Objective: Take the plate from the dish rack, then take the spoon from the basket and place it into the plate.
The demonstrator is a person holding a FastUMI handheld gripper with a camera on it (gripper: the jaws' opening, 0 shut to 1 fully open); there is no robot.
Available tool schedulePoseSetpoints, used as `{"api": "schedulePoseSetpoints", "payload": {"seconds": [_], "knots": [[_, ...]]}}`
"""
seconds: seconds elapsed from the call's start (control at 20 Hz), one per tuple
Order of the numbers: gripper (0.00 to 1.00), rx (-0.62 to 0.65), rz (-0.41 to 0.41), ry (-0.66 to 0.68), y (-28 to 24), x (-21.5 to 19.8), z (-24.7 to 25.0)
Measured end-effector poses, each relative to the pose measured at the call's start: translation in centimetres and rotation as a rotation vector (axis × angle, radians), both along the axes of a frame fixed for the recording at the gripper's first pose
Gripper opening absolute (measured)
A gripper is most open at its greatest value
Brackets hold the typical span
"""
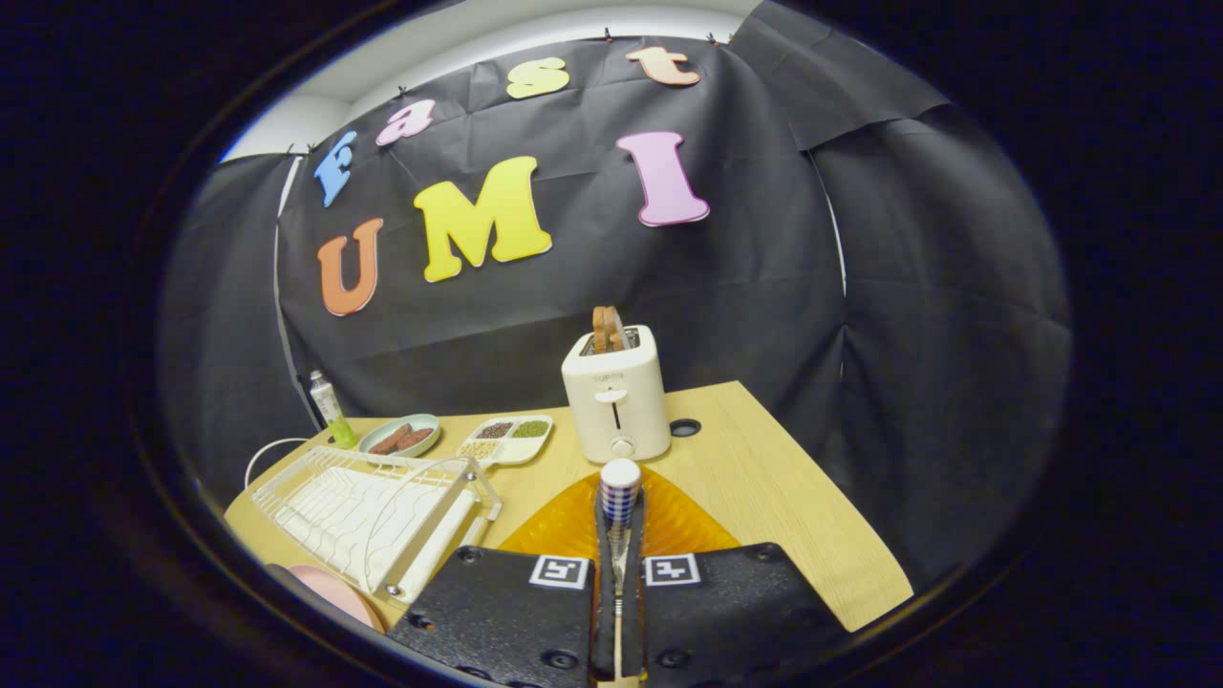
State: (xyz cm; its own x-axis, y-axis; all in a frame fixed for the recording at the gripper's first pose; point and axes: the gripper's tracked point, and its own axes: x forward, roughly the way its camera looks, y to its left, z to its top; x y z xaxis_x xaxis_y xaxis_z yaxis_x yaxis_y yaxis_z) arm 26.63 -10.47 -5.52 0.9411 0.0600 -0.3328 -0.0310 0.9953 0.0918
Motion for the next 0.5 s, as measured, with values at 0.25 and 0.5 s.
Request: {"api": "schedulePoseSetpoints", "payload": {"seconds": [0.25, 0.5], "knots": [[0.08, -0.048, -0.097, -0.091, 0.1, -1.5, 5.2], [0.08, -0.046, -0.12, -0.215, 3.6, -7.0, 11.0]]}}
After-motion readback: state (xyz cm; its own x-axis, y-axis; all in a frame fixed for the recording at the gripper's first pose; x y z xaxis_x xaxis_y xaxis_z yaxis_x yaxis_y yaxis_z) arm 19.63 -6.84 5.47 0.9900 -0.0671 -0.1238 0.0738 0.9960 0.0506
